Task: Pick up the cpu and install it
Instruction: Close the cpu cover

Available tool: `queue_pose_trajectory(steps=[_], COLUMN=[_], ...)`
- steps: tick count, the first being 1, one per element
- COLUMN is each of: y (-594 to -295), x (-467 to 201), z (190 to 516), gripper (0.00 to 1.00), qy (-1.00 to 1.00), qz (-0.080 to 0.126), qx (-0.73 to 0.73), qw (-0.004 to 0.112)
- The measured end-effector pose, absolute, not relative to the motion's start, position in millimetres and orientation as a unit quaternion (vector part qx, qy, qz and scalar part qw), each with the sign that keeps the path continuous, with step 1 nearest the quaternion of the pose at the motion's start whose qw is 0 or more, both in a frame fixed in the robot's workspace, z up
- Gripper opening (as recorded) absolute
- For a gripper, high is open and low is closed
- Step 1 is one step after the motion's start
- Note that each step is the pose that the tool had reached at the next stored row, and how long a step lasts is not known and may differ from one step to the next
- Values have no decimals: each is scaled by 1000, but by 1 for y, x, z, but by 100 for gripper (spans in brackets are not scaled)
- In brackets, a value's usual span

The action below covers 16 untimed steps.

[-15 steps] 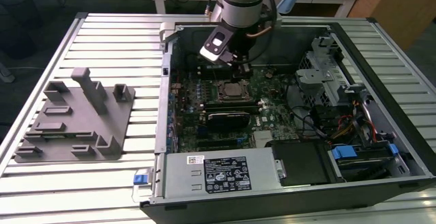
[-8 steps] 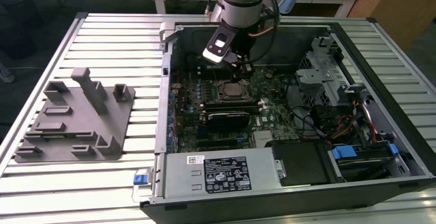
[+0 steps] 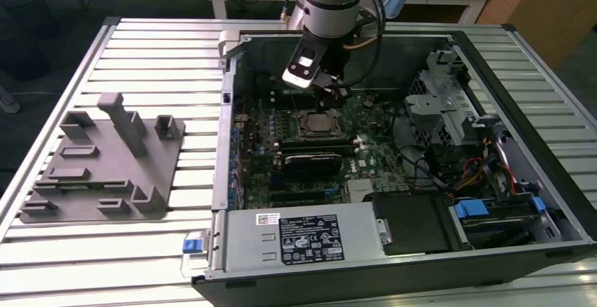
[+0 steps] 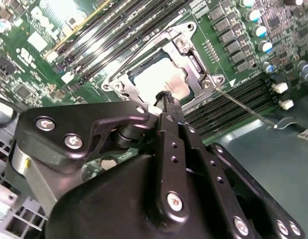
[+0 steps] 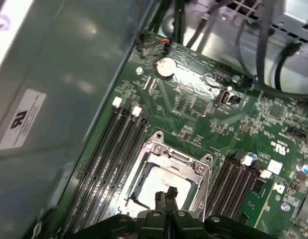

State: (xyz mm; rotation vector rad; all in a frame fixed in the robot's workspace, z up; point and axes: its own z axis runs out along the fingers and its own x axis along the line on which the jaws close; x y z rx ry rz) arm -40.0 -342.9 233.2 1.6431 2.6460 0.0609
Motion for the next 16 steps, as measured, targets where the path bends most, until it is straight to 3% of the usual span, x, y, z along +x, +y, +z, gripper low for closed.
queue_pose_trajectory(steps=[16], y=[-343], x=[-40], z=[233], gripper=[11], qy=[891], qz=[21], qx=[453], qw=[11])
